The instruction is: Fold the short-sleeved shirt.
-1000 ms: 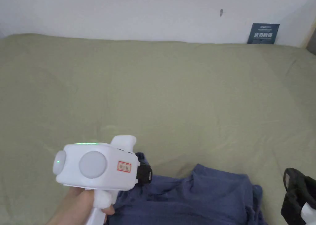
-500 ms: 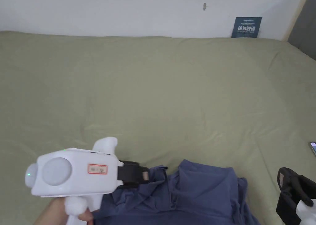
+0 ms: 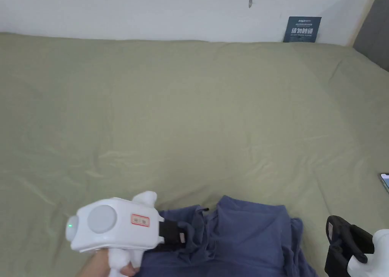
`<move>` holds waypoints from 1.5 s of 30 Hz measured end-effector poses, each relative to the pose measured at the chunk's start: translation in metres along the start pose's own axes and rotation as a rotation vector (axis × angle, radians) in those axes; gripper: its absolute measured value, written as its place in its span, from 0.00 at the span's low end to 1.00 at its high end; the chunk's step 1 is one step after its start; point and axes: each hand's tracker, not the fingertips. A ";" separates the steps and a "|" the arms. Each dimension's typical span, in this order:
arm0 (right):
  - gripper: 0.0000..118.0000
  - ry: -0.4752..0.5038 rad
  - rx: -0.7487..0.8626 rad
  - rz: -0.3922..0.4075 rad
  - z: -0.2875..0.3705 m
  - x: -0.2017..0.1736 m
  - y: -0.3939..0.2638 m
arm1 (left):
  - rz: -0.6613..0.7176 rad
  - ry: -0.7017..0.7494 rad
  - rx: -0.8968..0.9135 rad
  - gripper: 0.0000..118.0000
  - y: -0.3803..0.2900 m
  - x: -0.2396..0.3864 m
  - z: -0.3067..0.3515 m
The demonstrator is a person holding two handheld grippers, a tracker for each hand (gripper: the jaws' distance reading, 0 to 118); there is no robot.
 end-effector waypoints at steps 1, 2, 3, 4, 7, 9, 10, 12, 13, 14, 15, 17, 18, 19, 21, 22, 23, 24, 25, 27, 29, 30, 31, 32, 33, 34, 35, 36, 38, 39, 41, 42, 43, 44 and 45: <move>0.00 -0.004 -0.004 -0.001 -0.001 0.001 -0.001 | -0.009 0.016 -0.006 0.01 -0.004 0.006 -0.013; 0.00 -0.006 -0.008 -0.004 -0.002 0.002 -0.002 | -0.028 0.034 -0.022 0.01 -0.007 0.010 -0.023; 0.00 -0.008 -0.014 -0.006 -0.003 0.003 -0.003 | -0.058 0.055 -0.021 0.01 -0.011 0.016 -0.030; 0.00 -0.009 -0.019 -0.008 -0.004 0.004 -0.003 | -0.087 0.071 0.018 0.01 -0.015 0.019 -0.028; 0.00 -0.010 -0.025 -0.016 -0.004 0.004 -0.005 | -0.125 0.106 0.015 0.01 -0.015 0.030 -0.021; 0.00 -0.005 -0.028 -0.019 -0.004 0.004 -0.005 | -0.128 0.105 0.008 0.01 -0.012 0.032 -0.006; 0.00 -0.004 -0.027 -0.016 -0.003 0.003 -0.003 | -0.132 0.088 0.027 0.01 -0.013 0.033 0.006; 0.00 -0.005 -0.011 -0.015 -0.001 0.002 0.000 | -0.122 0.023 0.088 0.01 -0.011 0.032 0.038; 0.00 -0.001 -0.007 -0.018 0.000 0.001 0.001 | -0.109 -0.006 0.123 0.01 -0.011 0.029 0.057; 0.00 0.003 -0.004 -0.018 0.000 0.001 0.003 | -0.101 -0.022 0.146 0.01 -0.011 0.026 0.074; 0.00 0.006 0.002 -0.013 0.000 -0.001 0.004 | -0.085 -0.032 0.179 0.01 -0.012 0.021 0.092; 0.00 0.010 0.013 -0.003 0.001 -0.004 0.006 | -0.056 -0.030 0.239 0.01 -0.011 0.005 0.124; 0.00 0.014 0.015 -0.003 0.000 -0.005 0.007 | -0.037 -0.007 0.260 0.01 -0.012 -0.005 0.138; 0.00 0.020 0.016 -0.003 -0.001 -0.007 0.008 | -0.023 0.029 0.284 0.01 -0.012 -0.016 0.148; 0.00 0.030 0.016 -0.001 -0.002 -0.011 0.009 | 0.013 0.086 0.298 0.01 -0.012 -0.033 0.159; 0.00 0.035 0.016 0.001 -0.002 -0.014 0.009 | 0.044 0.094 0.289 0.01 -0.012 -0.045 0.161; 0.00 0.040 0.015 0.004 -0.002 -0.017 0.009 | 0.061 0.079 0.277 0.01 -0.012 -0.055 0.163; 0.00 0.045 0.015 0.009 -0.003 -0.019 0.009 | 0.073 0.060 0.260 0.01 -0.011 -0.064 0.161; 0.00 0.047 0.013 0.013 -0.003 -0.022 0.009 | 0.085 0.052 0.243 0.01 -0.012 -0.071 0.158; 0.00 0.054 0.011 0.018 -0.003 -0.025 0.009 | 0.112 0.051 0.229 0.01 -0.013 -0.083 0.151; 0.00 0.054 0.011 0.016 -0.004 -0.027 0.009 | 0.127 0.058 0.213 0.01 -0.013 -0.092 0.144; 0.00 0.054 0.010 0.013 -0.004 -0.027 0.010 | 0.131 0.060 0.206 0.01 -0.013 -0.096 0.142; 0.00 0.055 0.009 0.010 -0.005 -0.027 0.010 | 0.132 0.046 0.203 0.06 -0.013 -0.101 0.140; 0.00 0.054 0.009 0.010 -0.005 -0.027 0.010 | 0.139 0.025 0.195 0.24 -0.010 -0.108 0.139; 0.00 0.053 0.009 0.014 -0.005 -0.028 0.010 | 0.156 -0.011 0.184 0.44 -0.009 -0.113 0.137; 0.00 0.054 0.007 0.019 -0.005 -0.028 0.011 | 0.179 -0.043 0.181 0.56 -0.008 -0.119 0.134; 0.00 0.053 0.007 0.023 -0.005 -0.028 0.011 | 0.201 -0.058 0.173 0.66 -0.007 -0.124 0.128; 0.00 0.053 0.005 0.025 -0.006 -0.028 0.011 | 0.205 -0.092 0.169 0.94 -0.006 -0.126 0.124; 0.00 0.054 0.000 0.028 -0.007 -0.028 0.011 | 0.219 -0.155 0.168 0.99 -0.003 -0.133 0.118; 0.00 0.053 -0.003 0.029 -0.007 -0.029 0.011 | 0.239 -0.200 0.154 0.99 -0.001 -0.136 0.113; 0.00 0.053 -0.007 0.030 -0.007 -0.029 0.010 | 0.267 -0.281 0.120 0.99 0.000 -0.141 0.103; 0.00 0.053 -0.010 0.031 -0.007 -0.030 0.010 | 0.272 -0.267 0.113 0.98 0.002 -0.140 0.097; 0.00 0.051 -0.011 0.033 -0.006 -0.030 0.010 | 0.265 -0.261 0.109 0.98 0.003 -0.138 0.092; 0.00 0.049 -0.014 0.035 -0.006 -0.030 0.009 | 0.256 -0.267 0.110 0.98 0.003 -0.138 0.089; 0.00 0.048 -0.017 0.035 -0.006 -0.030 0.009 | 0.246 -0.269 0.112 0.97 0.003 -0.135 0.088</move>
